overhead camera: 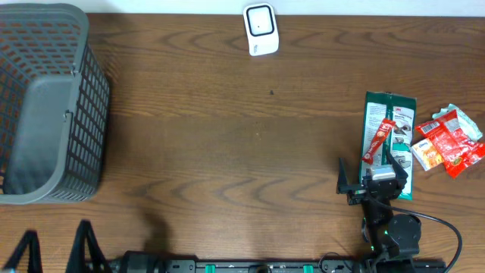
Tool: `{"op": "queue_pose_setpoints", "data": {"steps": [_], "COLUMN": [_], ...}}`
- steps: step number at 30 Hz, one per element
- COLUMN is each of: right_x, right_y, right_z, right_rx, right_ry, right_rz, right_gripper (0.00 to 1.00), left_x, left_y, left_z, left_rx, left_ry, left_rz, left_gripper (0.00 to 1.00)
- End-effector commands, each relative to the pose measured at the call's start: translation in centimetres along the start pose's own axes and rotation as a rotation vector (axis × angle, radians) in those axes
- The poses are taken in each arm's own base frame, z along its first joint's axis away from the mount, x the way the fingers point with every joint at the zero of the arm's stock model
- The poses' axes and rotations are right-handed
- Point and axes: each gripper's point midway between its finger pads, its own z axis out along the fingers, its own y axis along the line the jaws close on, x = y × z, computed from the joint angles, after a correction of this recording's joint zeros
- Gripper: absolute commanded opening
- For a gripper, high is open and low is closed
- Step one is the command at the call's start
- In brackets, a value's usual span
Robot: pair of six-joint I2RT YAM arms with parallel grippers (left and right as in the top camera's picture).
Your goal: Scan the item barcode
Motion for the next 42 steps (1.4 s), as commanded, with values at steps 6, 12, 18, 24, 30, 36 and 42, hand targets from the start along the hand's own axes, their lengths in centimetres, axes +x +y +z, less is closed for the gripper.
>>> {"op": "queue_pose_setpoints", "data": {"steps": [6,12,18,24,30,36,42], "right_x": [0.0,0.0,0.0,0.0,0.0,0.0,0.0], "right_y": [0.2,0.2,0.2,0.2,0.2,0.2,0.2], "right_z": [0.0,0.0,0.0,0.0,0.0,0.0,0.0], "right_rx": [-0.008,-0.008,-0.008,-0.008,-0.008,-0.008,-0.008], "right_ry": [-0.002,-0.002,-0.002,-0.002,-0.002,-0.002,-0.002], "right_rz": [-0.015,-0.015,-0.015,-0.015,-0.015,-0.015,-0.015], "right_gripper": [0.99,0.99,0.99,0.99,0.99,0.99,0.99], "left_x": [5.7,4.6,1.0,5.1,11.4,15.0,18.3], "left_y": [2.4,0.6,-3.2,-2.6,-1.1,-0.3,-0.3], "left_z": [1.1,5.7,8.7,12.3,15.8,17.3,18.2], "left_rx": [-0.127,-0.020,0.231,0.261,0.223,0.200,0.211], "left_ry": [-0.039,-0.169,-0.485,-0.536,-0.394,-0.317,-0.195], "left_rz": [-0.062,-0.088,-0.077,-0.073,-0.081,-0.082,-0.076], "left_gripper": [0.84,0.84,0.84,0.84,0.84,0.84,0.84]}}
